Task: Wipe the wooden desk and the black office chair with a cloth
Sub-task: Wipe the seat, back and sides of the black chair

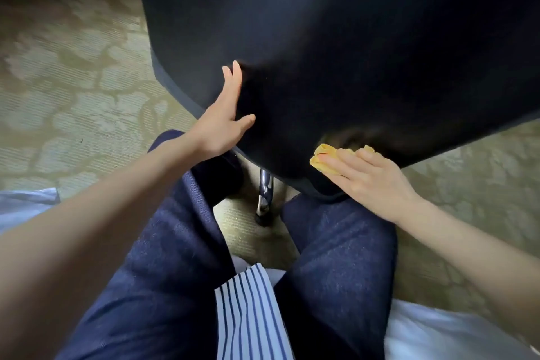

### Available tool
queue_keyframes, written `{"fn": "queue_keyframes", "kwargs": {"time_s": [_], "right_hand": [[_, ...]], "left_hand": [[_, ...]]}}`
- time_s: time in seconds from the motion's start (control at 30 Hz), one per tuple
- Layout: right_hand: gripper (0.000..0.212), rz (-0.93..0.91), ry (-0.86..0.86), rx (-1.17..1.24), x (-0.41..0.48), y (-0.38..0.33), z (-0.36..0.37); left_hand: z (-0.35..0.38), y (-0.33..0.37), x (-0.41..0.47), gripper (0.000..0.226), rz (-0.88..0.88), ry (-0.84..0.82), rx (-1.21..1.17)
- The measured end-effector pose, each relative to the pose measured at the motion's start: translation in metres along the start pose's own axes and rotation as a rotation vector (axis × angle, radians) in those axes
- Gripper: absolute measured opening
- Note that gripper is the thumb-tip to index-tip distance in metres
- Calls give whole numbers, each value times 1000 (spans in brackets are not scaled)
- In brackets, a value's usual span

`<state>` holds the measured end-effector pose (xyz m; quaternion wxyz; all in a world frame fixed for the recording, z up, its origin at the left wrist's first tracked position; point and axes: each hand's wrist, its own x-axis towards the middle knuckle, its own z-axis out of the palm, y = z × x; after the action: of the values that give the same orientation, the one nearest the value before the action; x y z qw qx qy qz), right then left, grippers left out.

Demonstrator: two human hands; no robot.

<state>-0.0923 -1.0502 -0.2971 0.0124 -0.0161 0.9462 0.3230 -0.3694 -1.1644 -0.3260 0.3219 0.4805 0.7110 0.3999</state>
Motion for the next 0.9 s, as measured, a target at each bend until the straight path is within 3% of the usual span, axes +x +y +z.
{"fn": "queue_keyframes", "kwargs": {"time_s": [0.2,0.43,0.53,0.73,0.9], "right_hand": [[53,93,131,-51,32,16,-13],[43,199,233,36,141,2,-17],[50,214,118,77,178,-9,-17],[51,67,-108,71,246,-37,15],[53,-47,-298,182,244,-67,48]], "left_hand": [[-5,-2,-10,82,41,79,66],[-42,-21,-6,63,117,323,80],[-52,-30,-4,61,90,372,57],[-78,-56,-5,65,8,357,51],[-97,-56,1,70,-27,313,13]]}}
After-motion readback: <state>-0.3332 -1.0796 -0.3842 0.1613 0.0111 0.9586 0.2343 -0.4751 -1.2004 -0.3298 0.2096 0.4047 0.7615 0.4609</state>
